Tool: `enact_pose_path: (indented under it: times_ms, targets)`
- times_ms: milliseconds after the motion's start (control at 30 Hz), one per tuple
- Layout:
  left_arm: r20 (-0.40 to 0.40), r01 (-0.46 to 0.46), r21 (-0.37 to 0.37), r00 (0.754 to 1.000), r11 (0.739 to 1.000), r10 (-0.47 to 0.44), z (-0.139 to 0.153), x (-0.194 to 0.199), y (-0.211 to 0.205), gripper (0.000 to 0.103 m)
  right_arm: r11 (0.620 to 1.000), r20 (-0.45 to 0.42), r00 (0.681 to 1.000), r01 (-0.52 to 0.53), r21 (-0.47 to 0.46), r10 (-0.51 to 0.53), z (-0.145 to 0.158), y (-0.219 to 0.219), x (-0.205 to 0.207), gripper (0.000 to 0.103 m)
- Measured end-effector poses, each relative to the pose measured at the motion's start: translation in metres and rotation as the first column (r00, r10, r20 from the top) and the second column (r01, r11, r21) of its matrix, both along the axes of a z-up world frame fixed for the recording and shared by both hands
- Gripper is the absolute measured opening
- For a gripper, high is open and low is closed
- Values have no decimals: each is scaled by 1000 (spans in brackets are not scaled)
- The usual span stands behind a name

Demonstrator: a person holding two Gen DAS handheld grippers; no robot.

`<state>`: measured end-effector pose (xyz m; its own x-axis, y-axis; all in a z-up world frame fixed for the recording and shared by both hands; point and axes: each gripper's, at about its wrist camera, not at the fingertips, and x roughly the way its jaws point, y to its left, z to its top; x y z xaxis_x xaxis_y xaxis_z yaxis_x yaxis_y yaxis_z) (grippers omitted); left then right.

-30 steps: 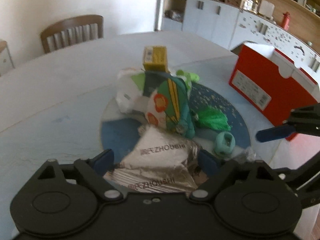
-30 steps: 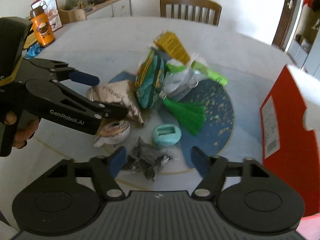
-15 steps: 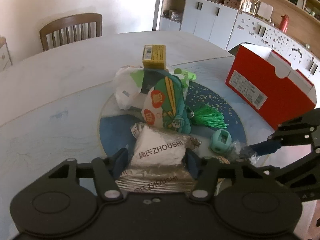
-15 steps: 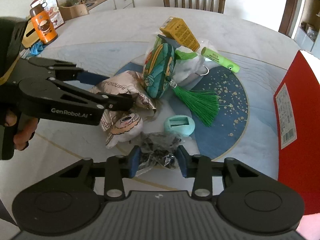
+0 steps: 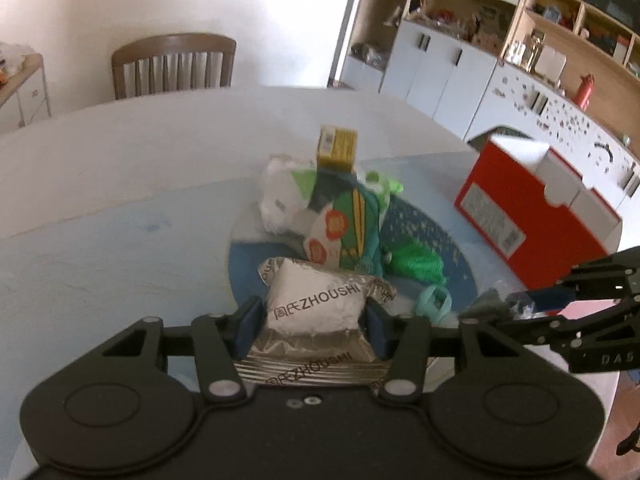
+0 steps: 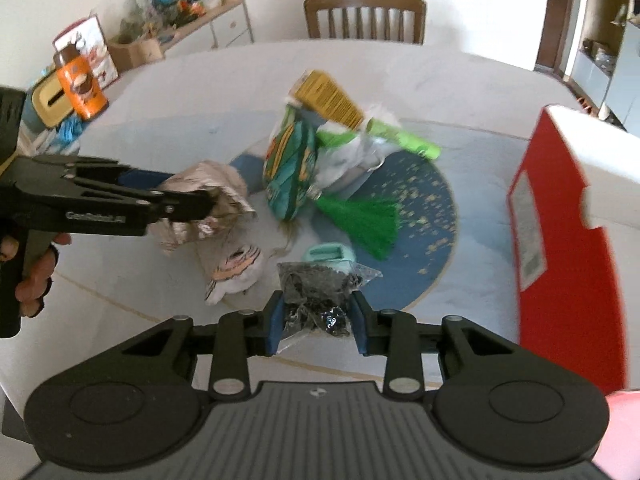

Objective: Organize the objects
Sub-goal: 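Grasp the silver ZHOUSHI bag with left tool while right tool grasps black plastic bag, then carry both held bags over the open red-and-white shoebox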

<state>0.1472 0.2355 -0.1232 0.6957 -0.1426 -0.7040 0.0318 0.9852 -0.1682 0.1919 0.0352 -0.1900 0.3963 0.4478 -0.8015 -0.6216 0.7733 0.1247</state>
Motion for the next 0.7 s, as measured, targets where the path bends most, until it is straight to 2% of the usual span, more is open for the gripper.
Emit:
enact_pose_path:
  times_ms: [233, 467, 700]
  targets:
    - [34, -34, -53, 999, 998, 36, 39, -4, -6, 52, 998, 41, 998, 50, 44, -52, 39, -22, -2, 33]
    - [74, -13, -46, 997, 999, 16, 75, 4, -36, 53, 991, 72, 990, 111, 80, -117, 72, -49, -1, 33]
    - [118, 13, -28, 993, 1000, -10, 98, 14, -78, 53, 982, 103, 980, 160, 102, -170, 96, -89, 14, 33]
